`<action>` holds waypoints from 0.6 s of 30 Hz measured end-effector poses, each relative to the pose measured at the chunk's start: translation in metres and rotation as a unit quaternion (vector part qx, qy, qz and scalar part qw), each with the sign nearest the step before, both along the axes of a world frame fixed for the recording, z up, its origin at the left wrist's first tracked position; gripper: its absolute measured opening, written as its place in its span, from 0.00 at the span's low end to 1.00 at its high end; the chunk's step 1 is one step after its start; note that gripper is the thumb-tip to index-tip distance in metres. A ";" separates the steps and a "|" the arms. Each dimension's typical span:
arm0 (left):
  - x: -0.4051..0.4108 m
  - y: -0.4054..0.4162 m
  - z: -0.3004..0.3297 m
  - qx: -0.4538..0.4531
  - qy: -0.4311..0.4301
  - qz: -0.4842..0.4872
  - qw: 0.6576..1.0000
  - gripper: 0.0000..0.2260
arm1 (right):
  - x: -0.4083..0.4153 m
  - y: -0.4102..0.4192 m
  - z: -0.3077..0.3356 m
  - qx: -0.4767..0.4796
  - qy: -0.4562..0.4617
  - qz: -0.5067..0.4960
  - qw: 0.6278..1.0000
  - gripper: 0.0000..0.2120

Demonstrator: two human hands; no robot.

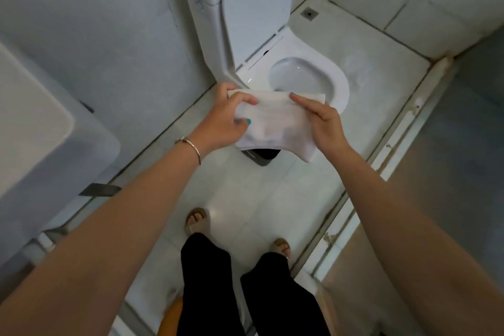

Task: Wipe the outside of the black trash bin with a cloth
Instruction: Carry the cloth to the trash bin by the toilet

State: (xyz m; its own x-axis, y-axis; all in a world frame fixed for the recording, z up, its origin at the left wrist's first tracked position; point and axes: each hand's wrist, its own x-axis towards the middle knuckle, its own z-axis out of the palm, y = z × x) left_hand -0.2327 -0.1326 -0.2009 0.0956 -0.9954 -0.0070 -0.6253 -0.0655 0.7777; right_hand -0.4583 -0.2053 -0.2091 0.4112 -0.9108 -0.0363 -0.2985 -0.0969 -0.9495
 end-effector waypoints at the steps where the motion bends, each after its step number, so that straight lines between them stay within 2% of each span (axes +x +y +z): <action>1: 0.001 -0.002 -0.012 0.004 -0.015 -0.005 1.000 0.18 | 0.000 -0.002 -0.011 0.004 0.001 0.003 1.000 0.18; 8: 0.003 -0.024 -0.089 -0.009 -0.035 -0.048 0.998 0.19 | -0.009 -0.006 -0.086 -0.040 0.036 -0.020 0.998 0.20; 13: 0.000 -0.038 -0.144 0.003 -0.053 -0.075 0.996 0.20 | -0.014 -0.005 -0.142 -0.016 0.030 -0.072 0.997 0.20; 18: -0.008 -0.049 -0.213 0.009 -0.047 -0.080 0.996 0.27 | -0.021 -0.008 -0.206 0.010 0.028 -0.089 0.996 0.18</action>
State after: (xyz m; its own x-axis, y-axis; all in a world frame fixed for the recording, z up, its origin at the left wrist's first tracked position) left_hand -0.2407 -0.1815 -0.4140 -0.0639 -0.9977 -0.0230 -0.6982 0.0282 0.7154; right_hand -0.4795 -0.2133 -0.4156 0.2397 -0.9680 -0.0739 -0.3615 -0.0183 -0.9322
